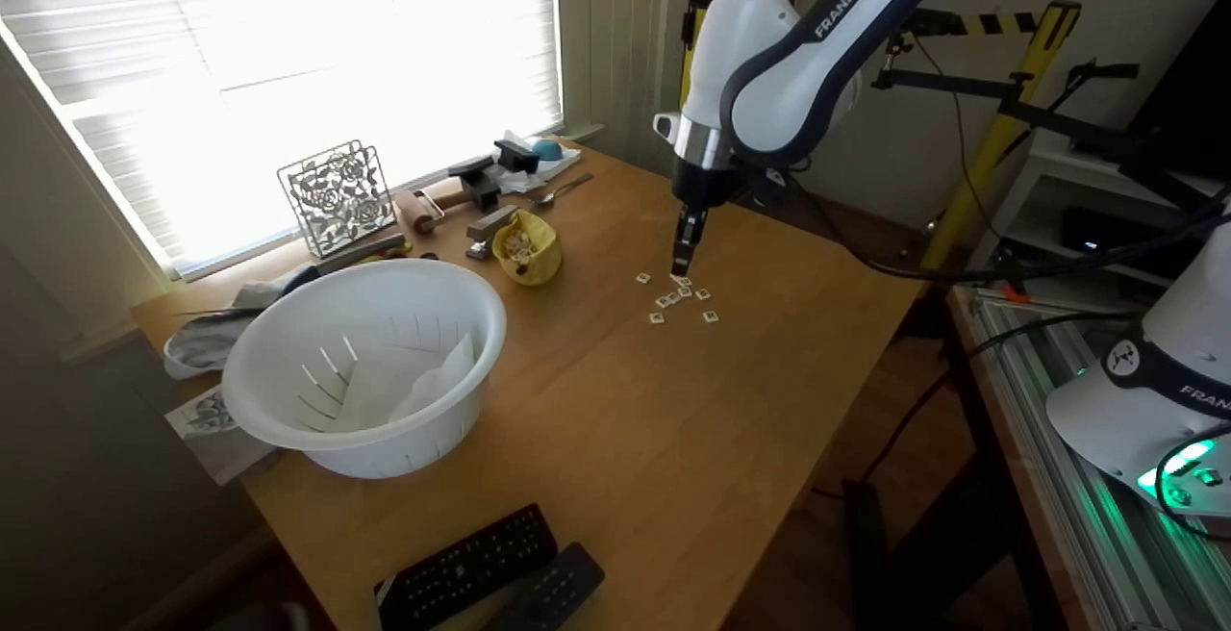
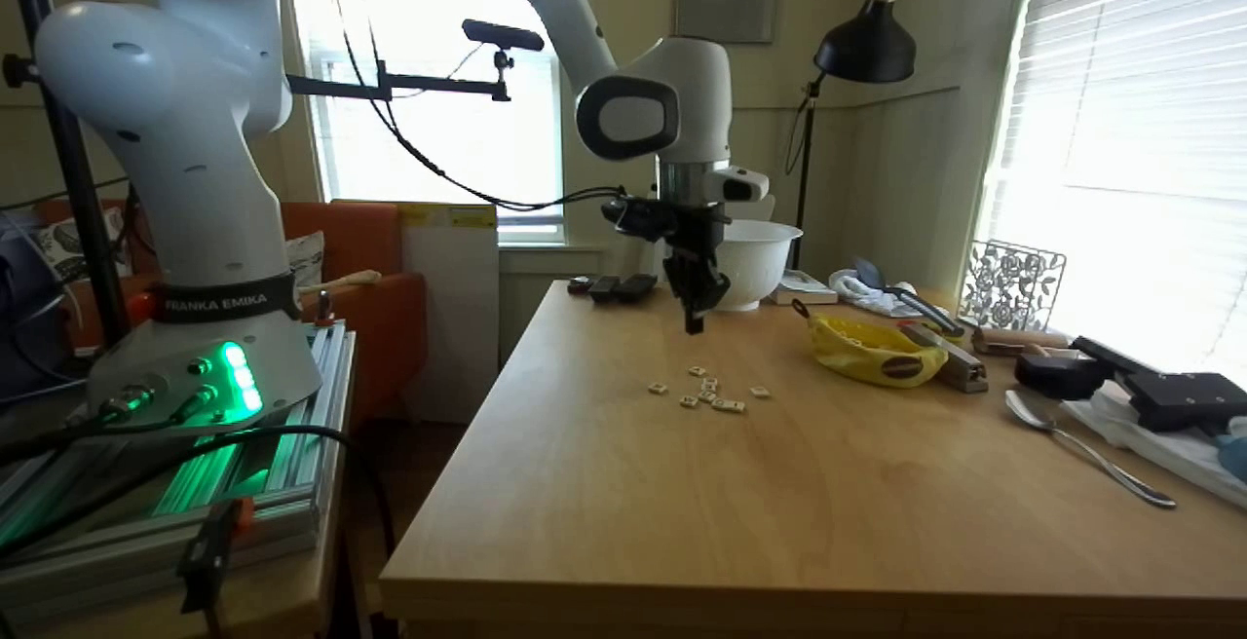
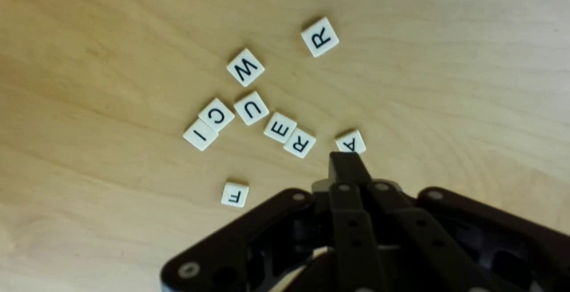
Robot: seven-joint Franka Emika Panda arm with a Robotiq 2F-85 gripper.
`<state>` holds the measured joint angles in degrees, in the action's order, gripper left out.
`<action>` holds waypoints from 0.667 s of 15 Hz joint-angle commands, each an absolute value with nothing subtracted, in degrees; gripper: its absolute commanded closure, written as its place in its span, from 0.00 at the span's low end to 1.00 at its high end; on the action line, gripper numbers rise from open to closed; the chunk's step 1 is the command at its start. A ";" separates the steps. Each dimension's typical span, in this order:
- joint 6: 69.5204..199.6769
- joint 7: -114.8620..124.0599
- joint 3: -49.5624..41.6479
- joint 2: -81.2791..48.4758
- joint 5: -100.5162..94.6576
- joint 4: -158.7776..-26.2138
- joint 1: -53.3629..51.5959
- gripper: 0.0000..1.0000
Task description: Arrange the small objects on the table
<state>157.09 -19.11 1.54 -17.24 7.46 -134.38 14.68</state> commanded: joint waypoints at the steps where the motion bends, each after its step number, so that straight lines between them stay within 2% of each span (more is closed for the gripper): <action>1: 162.35 -21.31 1.23 -21.99 7.68 -134.33 14.98 1.00; 10: 173.90 -19.96 7.45 -30.37 7.30 -131.30 21.41 1.00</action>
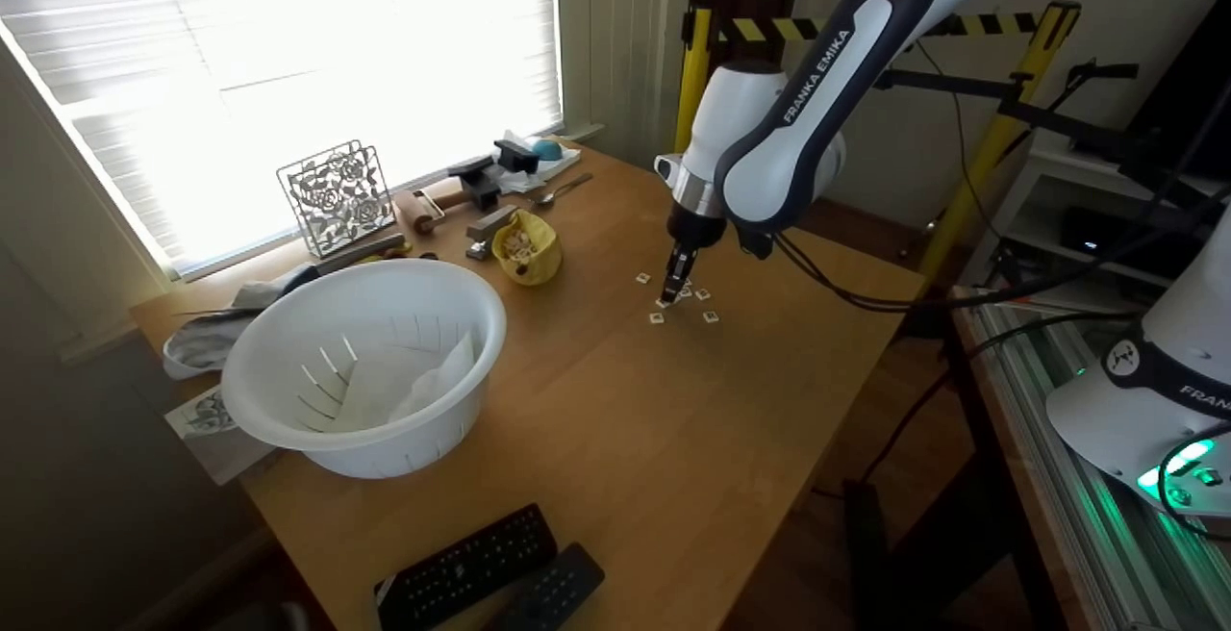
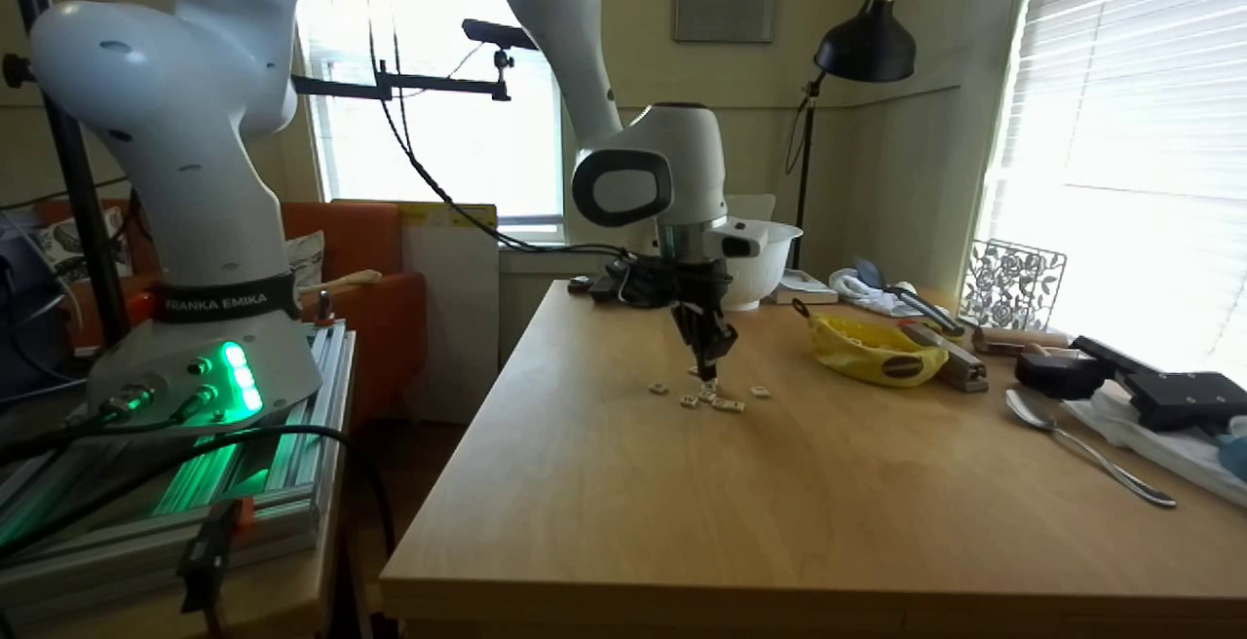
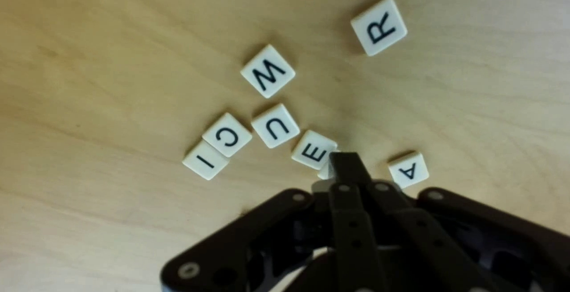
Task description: Arrange the small objects on the table
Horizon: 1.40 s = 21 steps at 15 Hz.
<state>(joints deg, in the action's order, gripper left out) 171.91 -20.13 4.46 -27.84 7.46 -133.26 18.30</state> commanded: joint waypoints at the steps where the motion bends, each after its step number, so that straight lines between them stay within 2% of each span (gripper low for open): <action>1: 174.09 -19.95 8.39 -30.80 7.22 -130.95 22.30 1.00; 7: 172.47 -24.04 14.19 -32.33 5.49 -130.08 27.77 1.00; 13: 172.65 -31.41 13.99 -32.23 -0.60 -130.85 28.99 1.00; 21: 171.77 -45.65 21.27 -33.02 -1.93 -131.86 36.53 1.00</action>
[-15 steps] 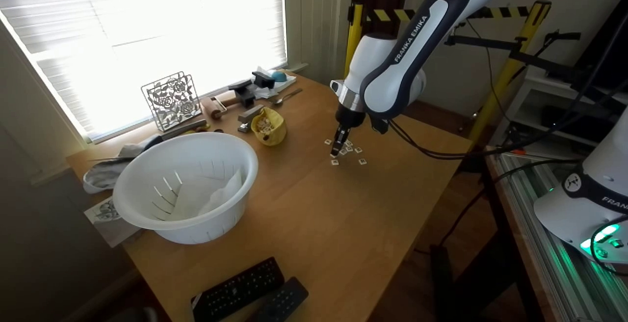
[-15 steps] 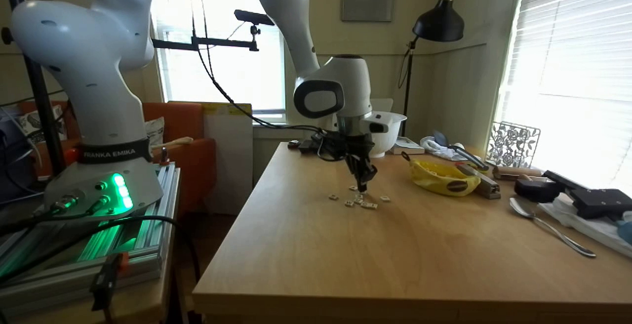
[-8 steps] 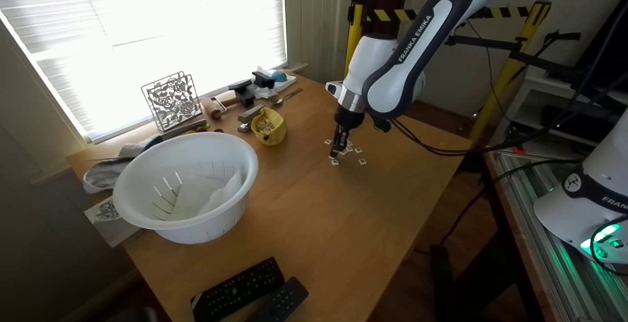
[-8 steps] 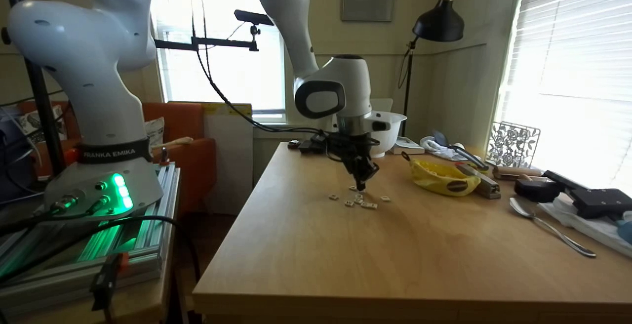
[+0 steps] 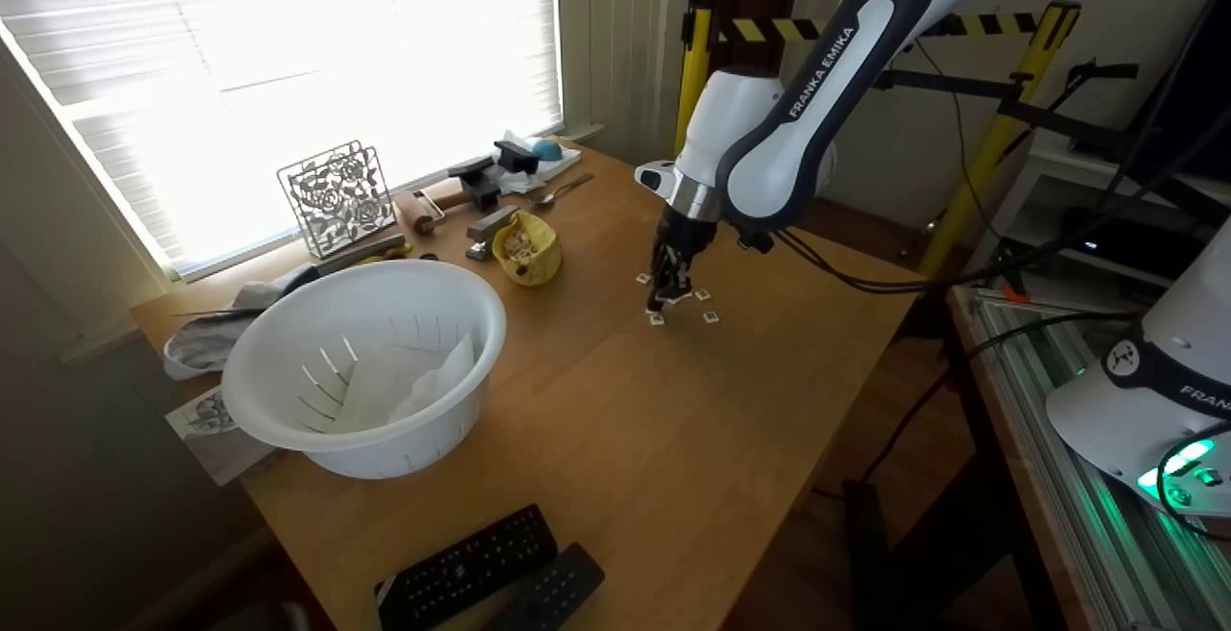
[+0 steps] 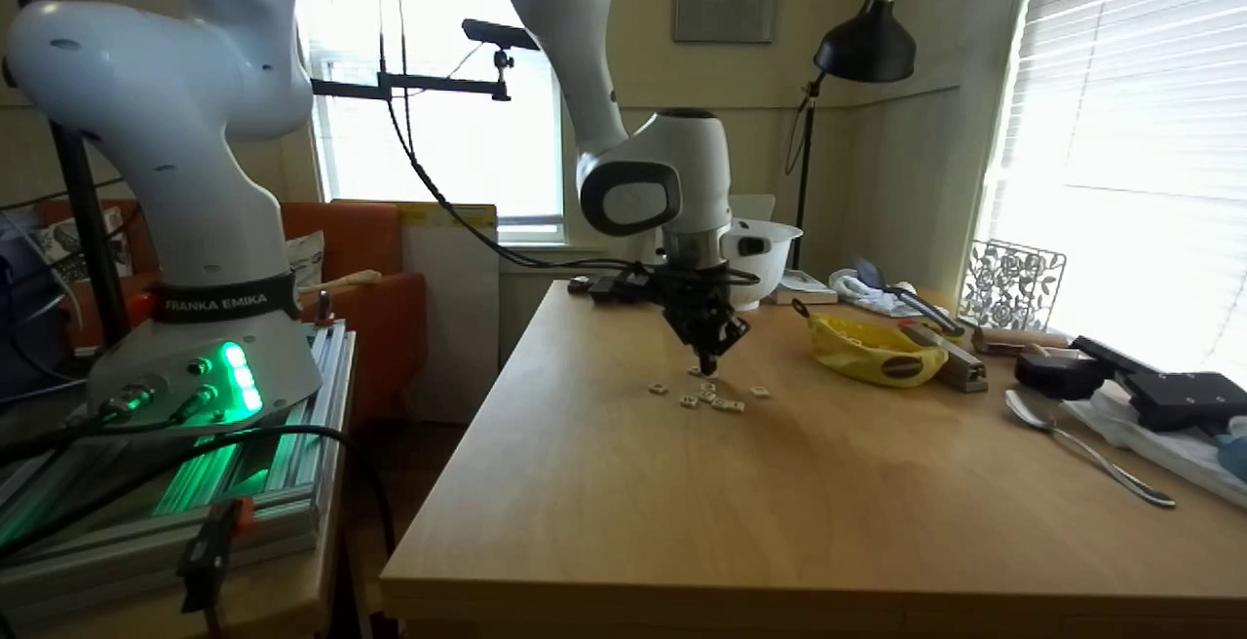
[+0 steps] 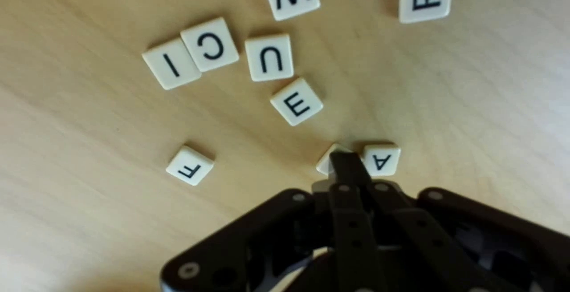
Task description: Arrange the small objects on the table
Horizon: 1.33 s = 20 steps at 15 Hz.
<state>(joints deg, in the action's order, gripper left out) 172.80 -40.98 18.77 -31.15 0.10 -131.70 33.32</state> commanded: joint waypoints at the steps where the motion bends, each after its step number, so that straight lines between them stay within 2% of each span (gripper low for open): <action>1: 171.50 -47.54 21.92 -33.10 -1.96 -131.96 37.34 1.00; 20: 169.47 -62.04 22.18 -32.35 -0.52 -132.47 37.73 1.00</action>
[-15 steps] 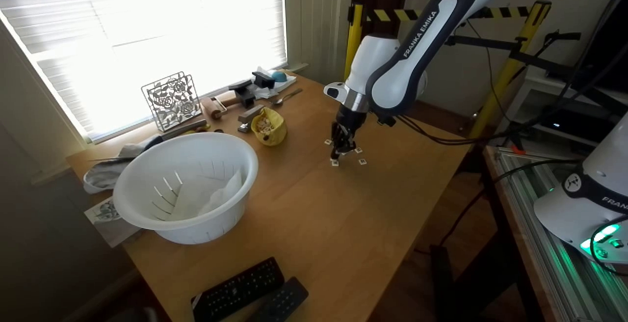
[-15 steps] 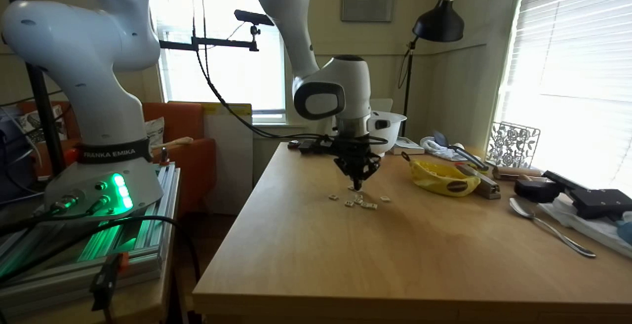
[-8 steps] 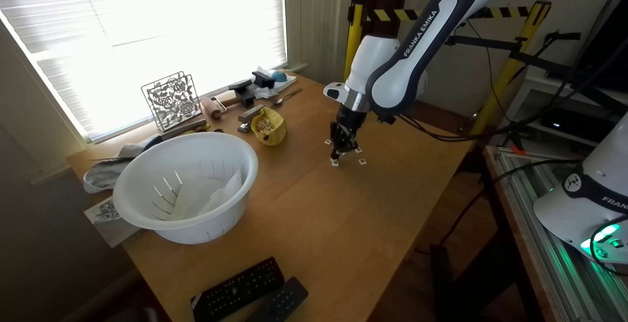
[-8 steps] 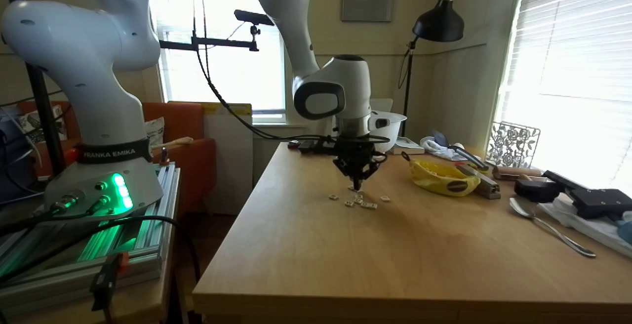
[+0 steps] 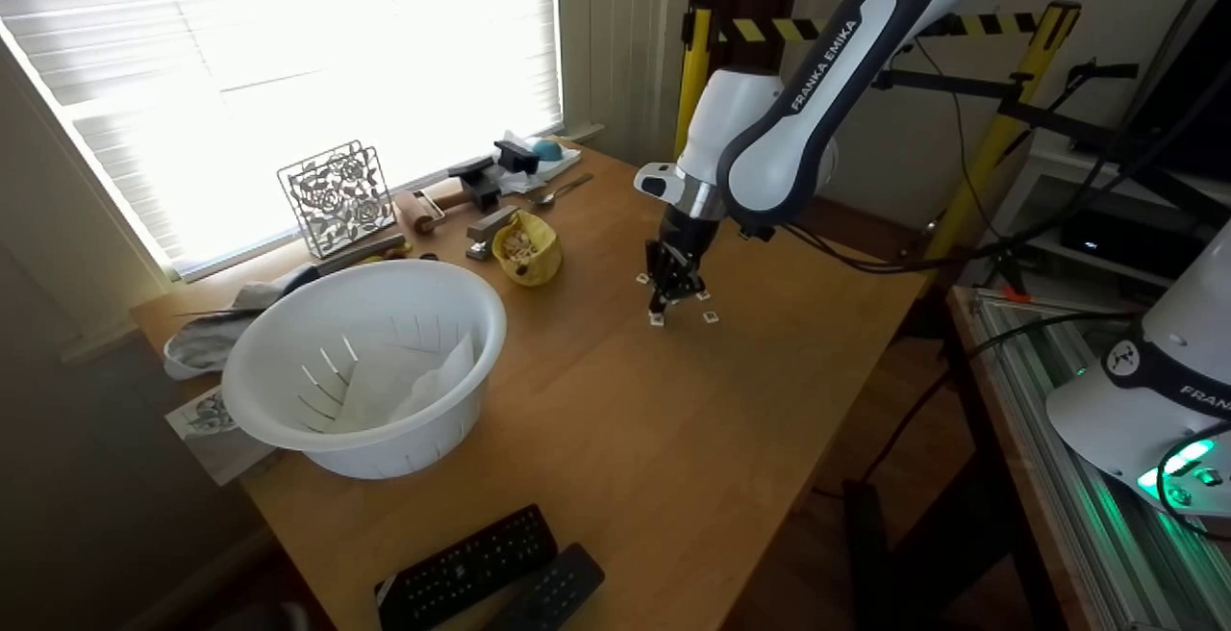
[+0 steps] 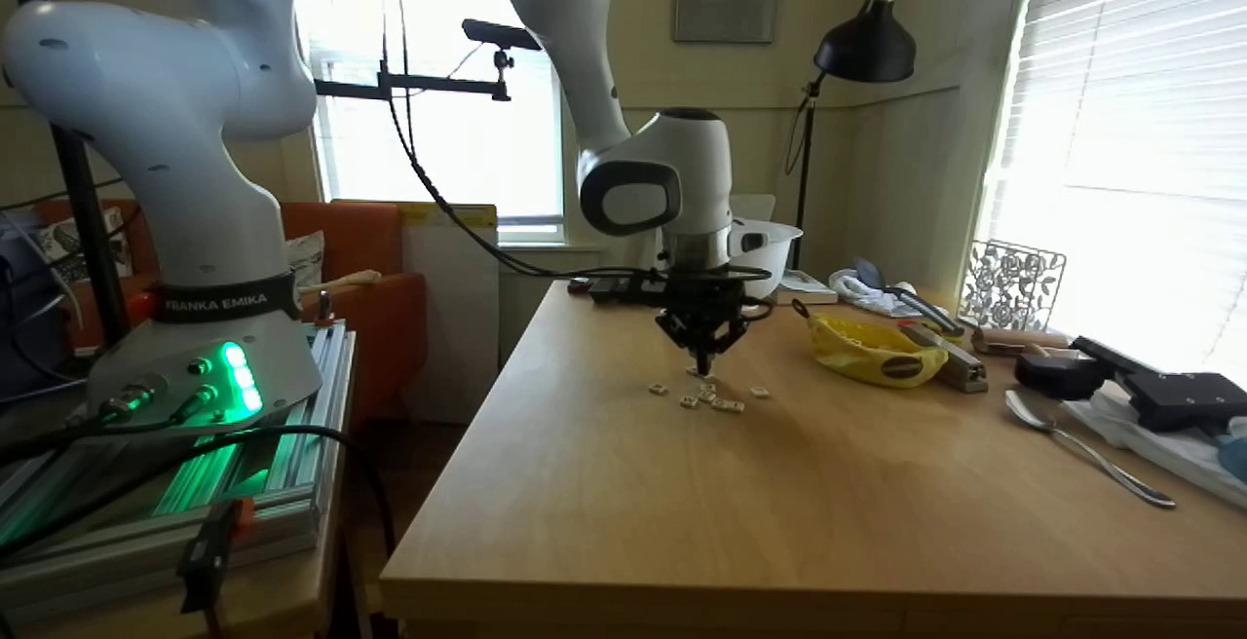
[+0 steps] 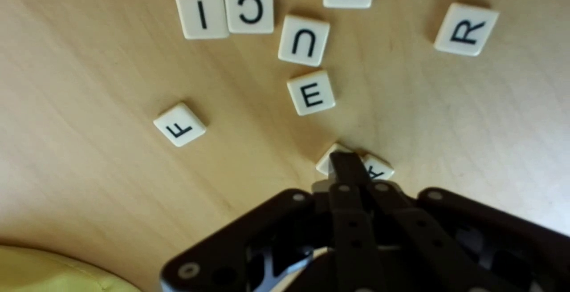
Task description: Arrange the small objects on the table
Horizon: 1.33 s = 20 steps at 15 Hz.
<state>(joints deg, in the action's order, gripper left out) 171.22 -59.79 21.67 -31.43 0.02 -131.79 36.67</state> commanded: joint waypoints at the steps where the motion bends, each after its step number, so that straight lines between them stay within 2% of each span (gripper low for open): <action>1: 169.26 -62.57 22.19 -32.29 -0.47 -132.51 37.75 1.00; 8: 168.75 -63.73 23.47 -30.09 1.87 -132.94 38.65 1.00; 10: 167.82 -64.48 33.04 -22.56 8.15 -136.25 46.84 1.00; 11: 172.12 -67.03 37.44 -23.10 12.42 -136.52 50.39 1.00; 15: 176.17 -69.08 55.98 -17.04 25.35 -136.14 65.85 1.00; 18: 166.58 -61.64 57.18 -5.47 26.39 -135.32 70.46 1.00; 20: 158.94 -57.64 54.31 -0.79 25.06 -135.17 71.02 1.00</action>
<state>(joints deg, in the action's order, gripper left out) 168.27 -63.09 56.18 -10.31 24.43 -133.69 69.08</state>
